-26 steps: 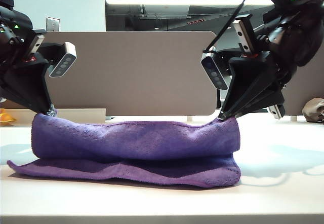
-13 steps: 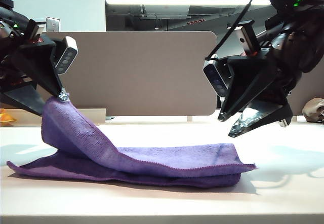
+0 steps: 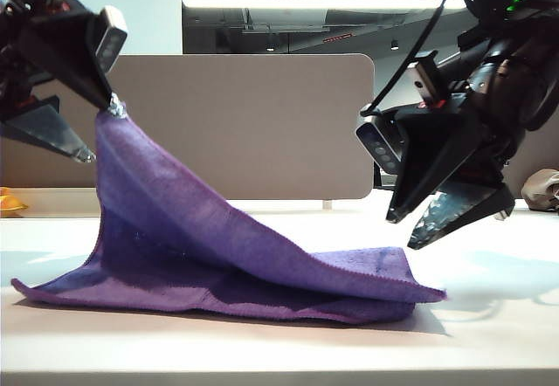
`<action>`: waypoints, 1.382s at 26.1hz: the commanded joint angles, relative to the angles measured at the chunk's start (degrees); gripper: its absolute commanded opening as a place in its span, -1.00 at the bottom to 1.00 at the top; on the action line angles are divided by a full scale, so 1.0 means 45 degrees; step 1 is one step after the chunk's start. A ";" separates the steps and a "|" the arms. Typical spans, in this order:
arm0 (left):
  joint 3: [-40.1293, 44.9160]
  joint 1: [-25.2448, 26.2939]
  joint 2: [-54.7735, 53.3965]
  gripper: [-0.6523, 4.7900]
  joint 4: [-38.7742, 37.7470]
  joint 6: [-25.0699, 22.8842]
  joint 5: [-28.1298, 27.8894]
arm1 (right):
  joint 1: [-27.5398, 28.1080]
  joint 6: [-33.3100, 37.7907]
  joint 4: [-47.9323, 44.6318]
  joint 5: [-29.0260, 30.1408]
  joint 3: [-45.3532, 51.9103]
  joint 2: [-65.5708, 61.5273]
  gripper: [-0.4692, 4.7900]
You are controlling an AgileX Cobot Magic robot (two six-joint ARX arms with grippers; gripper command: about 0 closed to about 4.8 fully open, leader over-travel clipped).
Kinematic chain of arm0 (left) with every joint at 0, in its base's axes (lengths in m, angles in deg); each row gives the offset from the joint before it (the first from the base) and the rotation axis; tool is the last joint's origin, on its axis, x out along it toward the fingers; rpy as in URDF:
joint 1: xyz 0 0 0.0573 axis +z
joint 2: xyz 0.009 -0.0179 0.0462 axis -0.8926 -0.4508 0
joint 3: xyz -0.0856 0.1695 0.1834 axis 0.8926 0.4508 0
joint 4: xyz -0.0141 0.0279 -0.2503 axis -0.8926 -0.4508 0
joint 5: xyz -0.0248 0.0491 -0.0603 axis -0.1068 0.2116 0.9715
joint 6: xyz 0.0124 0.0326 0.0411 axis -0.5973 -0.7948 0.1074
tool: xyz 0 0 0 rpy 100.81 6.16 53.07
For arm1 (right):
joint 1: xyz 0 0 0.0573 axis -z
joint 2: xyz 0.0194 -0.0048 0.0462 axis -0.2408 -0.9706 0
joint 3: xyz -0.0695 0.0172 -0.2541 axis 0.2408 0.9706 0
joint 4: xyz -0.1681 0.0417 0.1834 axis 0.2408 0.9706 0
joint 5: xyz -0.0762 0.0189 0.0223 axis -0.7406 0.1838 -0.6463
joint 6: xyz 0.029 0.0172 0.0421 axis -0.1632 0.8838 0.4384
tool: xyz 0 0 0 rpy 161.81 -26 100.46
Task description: Fold the bottom of the cloth upward, then fold it vertically to form a square shape.
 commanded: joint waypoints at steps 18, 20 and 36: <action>0.0044 0.0005 0.0058 -0.38 0.0379 0.0753 -0.2035 | -0.0486 0.2195 -0.2375 -0.1044 -0.0029 0.0039 -0.26; 0.0044 0.0005 0.0073 -0.44 0.0617 0.1122 -0.1180 | -0.0481 0.2361 -0.2851 -0.1379 -0.0029 0.0039 -0.26; 0.0044 0.0005 0.0087 -0.78 0.0549 0.1141 -0.0685 | 0.0024 0.3186 -0.4138 -0.3575 -0.0034 0.0039 0.00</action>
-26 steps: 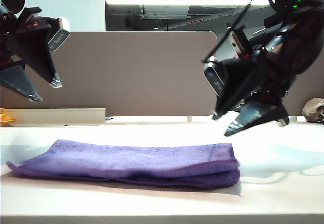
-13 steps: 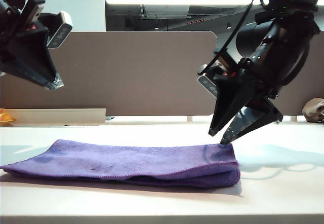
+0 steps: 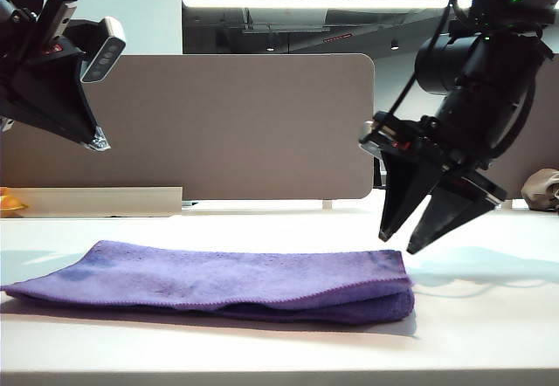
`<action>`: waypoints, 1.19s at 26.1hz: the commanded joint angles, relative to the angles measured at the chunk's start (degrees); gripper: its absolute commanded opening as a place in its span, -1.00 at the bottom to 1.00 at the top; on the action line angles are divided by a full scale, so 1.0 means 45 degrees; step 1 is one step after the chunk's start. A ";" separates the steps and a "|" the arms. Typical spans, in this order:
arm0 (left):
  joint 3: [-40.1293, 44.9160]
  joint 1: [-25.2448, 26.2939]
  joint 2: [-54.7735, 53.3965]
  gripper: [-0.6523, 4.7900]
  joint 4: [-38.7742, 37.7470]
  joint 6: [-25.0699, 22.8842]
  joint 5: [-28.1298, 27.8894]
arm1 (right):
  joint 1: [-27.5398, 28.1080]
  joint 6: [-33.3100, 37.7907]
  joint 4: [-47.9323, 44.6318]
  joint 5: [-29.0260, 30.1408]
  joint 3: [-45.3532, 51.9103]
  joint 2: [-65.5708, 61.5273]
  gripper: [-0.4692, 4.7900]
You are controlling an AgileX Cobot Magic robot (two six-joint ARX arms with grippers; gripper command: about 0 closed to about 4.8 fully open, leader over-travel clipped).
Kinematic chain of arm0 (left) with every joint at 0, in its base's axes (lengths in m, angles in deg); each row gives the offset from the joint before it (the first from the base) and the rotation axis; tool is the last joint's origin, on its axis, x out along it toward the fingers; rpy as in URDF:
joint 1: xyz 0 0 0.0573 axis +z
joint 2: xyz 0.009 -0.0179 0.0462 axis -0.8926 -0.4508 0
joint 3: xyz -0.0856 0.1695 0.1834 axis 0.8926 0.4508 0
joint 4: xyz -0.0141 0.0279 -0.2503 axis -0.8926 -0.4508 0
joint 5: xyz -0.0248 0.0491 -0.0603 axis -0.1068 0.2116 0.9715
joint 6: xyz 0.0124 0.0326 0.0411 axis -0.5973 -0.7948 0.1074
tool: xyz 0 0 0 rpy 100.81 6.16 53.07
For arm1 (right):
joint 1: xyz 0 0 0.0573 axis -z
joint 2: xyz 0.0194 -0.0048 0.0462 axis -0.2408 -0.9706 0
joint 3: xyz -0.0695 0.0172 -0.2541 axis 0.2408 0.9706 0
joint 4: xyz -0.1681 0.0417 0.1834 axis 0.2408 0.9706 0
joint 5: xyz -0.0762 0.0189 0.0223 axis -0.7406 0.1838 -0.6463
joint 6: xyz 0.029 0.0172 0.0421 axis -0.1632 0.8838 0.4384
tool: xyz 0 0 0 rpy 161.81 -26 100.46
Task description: Fold the bottom of the cloth upward, then fold it vertically to form a square shape.
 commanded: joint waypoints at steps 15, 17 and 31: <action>0.0029 0.0015 0.0068 -0.78 -0.0034 -0.0005 0.0102 | 0.0131 0.0049 0.0078 0.0214 0.0019 0.0034 0.00; 0.0029 0.0015 0.0068 -0.78 -0.0039 -0.0005 0.0102 | 0.0131 0.0049 -0.0039 0.0214 0.0019 0.0010 -0.01; 0.0029 -0.0189 0.0058 -0.78 -0.0243 0.0044 0.1914 | 0.0126 0.0044 -0.0073 0.0355 0.0044 -0.0520 -0.27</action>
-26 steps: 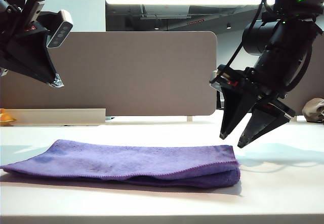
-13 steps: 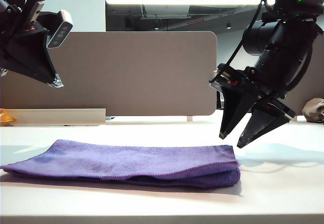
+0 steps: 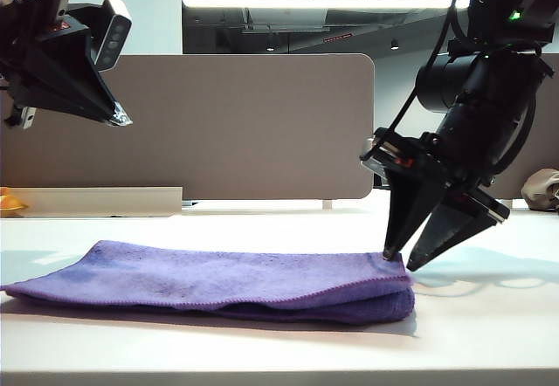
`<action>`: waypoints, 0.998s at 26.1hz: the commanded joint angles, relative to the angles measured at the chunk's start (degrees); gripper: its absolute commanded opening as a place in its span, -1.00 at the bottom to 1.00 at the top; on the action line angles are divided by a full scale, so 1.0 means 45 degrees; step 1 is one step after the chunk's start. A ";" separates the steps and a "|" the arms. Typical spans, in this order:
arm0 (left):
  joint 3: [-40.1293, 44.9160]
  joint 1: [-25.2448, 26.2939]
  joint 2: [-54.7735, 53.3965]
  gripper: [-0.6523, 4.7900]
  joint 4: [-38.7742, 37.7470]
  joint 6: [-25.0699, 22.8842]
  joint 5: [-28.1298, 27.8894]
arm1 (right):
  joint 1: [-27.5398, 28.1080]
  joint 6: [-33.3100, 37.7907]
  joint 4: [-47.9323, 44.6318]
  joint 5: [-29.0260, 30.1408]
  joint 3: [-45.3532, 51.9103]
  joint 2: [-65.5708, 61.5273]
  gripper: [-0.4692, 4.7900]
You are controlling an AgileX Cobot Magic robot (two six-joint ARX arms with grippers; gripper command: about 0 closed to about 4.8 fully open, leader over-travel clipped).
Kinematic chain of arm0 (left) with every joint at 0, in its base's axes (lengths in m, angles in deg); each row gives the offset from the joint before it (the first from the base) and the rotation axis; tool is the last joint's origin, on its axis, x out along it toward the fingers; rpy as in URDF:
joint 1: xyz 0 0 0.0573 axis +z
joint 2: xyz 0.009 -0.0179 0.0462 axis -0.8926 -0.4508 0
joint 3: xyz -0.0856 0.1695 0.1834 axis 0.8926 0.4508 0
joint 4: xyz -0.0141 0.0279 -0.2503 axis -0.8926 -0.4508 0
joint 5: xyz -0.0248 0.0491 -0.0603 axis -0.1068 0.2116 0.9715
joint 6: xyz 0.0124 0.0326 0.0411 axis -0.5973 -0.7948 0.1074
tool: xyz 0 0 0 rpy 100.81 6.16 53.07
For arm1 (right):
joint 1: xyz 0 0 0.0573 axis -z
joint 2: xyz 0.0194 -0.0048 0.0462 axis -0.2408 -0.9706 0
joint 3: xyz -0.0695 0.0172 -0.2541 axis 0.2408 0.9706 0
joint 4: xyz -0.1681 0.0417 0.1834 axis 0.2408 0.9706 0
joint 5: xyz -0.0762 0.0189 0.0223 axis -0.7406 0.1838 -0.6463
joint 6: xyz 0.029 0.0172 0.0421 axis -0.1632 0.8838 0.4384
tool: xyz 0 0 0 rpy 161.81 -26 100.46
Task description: Fold the bottom of the cloth upward, then fold it vertically to form a square shape.
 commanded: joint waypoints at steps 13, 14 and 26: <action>0.0024 -0.0049 0.0039 -0.65 -0.0194 0.0029 -0.1705 | -0.0015 0.0000 -0.0384 0.0758 -0.0029 0.0019 -0.64; 0.0034 -0.0049 0.0039 -0.65 -0.0194 0.0029 -0.1705 | -0.0015 -0.0005 -0.0374 0.0792 -0.0029 0.0019 -0.67; 0.1205 -0.0044 0.0039 -0.65 0.0777 0.0039 -0.2123 | -0.0073 0.0005 0.0058 0.1549 -0.0102 0.0049 -0.84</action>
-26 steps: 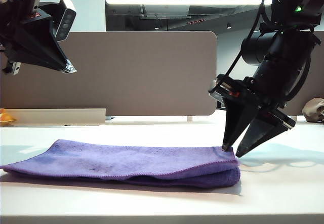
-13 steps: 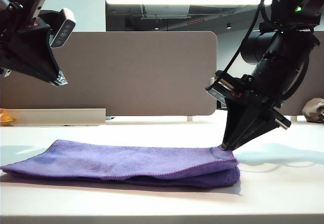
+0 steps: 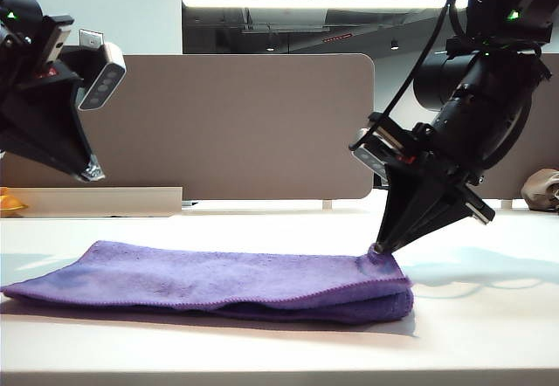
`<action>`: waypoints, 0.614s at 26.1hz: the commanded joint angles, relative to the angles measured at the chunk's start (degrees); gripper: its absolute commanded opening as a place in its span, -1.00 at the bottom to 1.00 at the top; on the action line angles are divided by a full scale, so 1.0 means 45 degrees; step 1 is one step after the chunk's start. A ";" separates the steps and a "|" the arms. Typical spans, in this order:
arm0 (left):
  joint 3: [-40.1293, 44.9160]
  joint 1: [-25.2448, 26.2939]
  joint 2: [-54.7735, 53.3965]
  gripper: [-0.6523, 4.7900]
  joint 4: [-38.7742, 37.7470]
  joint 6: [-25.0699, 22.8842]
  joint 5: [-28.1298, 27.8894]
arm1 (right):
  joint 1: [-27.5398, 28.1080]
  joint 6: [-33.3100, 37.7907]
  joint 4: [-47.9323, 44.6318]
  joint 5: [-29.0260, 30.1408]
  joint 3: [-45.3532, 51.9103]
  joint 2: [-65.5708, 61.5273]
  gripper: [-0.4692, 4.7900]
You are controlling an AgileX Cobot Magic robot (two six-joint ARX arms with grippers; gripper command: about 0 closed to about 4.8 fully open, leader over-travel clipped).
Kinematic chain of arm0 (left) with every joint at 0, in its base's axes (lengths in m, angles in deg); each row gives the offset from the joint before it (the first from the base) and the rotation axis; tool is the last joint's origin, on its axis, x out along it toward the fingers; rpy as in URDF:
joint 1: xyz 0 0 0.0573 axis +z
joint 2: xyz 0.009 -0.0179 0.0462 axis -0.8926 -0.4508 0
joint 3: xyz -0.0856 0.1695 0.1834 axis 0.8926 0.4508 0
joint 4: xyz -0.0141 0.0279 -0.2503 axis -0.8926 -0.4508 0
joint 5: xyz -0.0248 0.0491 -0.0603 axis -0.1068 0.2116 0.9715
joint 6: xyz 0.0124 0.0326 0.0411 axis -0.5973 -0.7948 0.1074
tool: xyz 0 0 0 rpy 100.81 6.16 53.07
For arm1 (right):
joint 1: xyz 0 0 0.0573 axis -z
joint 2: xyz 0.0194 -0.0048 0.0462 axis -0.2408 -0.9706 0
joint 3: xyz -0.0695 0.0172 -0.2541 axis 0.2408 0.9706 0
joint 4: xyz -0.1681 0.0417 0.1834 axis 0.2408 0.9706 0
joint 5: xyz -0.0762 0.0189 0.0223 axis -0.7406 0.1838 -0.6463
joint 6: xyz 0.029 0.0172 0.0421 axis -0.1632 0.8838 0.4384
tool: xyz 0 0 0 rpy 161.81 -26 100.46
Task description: Fold the bottom of the cloth upward, then fold it vertically to form a square shape.
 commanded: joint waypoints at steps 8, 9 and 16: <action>-0.0029 0.0019 0.0058 -0.65 0.0442 0.0029 -0.0073 | -0.0010 0.0024 0.0471 0.0704 -0.0534 0.0525 -0.84; -0.0029 0.0019 0.0058 -0.65 0.0486 0.0034 -0.0146 | -0.0015 0.0063 0.0505 0.0782 -0.0641 0.0525 -0.84; -0.0029 0.0019 0.0058 -0.66 0.1030 0.0359 -0.1467 | -0.0126 0.0865 0.0005 0.1729 -0.0899 0.0525 -0.84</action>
